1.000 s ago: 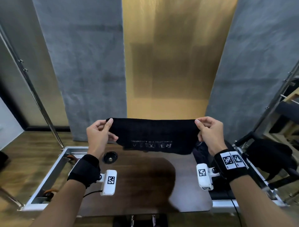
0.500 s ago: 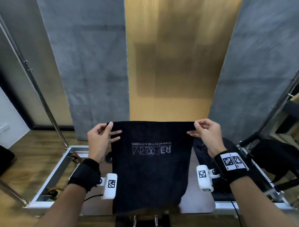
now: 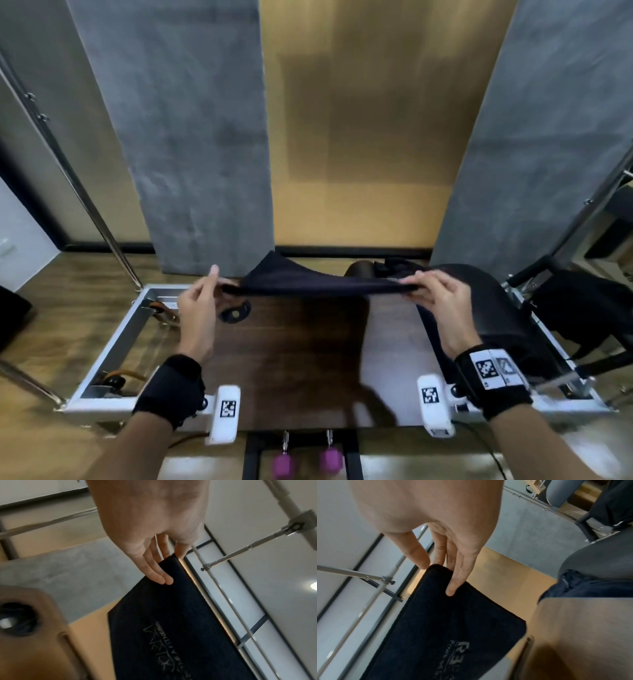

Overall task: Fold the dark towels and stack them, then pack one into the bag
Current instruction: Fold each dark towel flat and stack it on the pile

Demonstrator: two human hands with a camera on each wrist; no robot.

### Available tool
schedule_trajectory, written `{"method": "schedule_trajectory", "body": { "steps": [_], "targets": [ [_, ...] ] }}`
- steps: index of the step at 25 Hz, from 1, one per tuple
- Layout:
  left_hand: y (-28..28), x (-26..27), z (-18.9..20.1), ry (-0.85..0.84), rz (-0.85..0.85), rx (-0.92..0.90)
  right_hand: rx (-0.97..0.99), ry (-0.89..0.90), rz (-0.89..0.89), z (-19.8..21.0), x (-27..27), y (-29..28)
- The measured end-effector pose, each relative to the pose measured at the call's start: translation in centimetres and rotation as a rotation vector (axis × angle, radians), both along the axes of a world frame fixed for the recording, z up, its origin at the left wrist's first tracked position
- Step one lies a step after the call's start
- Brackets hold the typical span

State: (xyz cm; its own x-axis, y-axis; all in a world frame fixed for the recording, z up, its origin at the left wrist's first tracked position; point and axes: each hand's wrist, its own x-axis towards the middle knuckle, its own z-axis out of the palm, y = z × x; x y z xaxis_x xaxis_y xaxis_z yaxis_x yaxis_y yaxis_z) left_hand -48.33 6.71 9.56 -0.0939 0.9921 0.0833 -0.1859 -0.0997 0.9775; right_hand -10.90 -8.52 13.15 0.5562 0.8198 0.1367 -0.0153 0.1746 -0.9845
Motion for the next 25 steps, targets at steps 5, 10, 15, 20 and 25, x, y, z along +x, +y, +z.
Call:
{"method": "schedule_trajectory", "body": {
  "steps": [5,10,15,20,25],
  "targets": [
    [-5.9,-2.4,-10.5,0.361,-0.029,-0.296,-0.432,-0.010,-0.016,-11.2,-3.5,-4.6],
    [-7.0,-2.8,-13.6,0.929,-0.225,-0.441,-0.831,-0.207,0.200,-15.5,-3.4,-6.0],
    [-3.1,2.1,-11.5,1.269,-0.138,-0.134,-0.700,-0.279,0.136,-14.1,-0.2,-0.2],
    [2.3,9.7,-11.1,1.121,-0.424,0.062,-0.710,-0.089,0.037,-14.5,2.0,8.9],
    [6.5,13.4,-13.0,1.428,-0.733,-0.053,-0.791,0.026,-0.027,-16.8,2.1,15.4]
  ]
}}
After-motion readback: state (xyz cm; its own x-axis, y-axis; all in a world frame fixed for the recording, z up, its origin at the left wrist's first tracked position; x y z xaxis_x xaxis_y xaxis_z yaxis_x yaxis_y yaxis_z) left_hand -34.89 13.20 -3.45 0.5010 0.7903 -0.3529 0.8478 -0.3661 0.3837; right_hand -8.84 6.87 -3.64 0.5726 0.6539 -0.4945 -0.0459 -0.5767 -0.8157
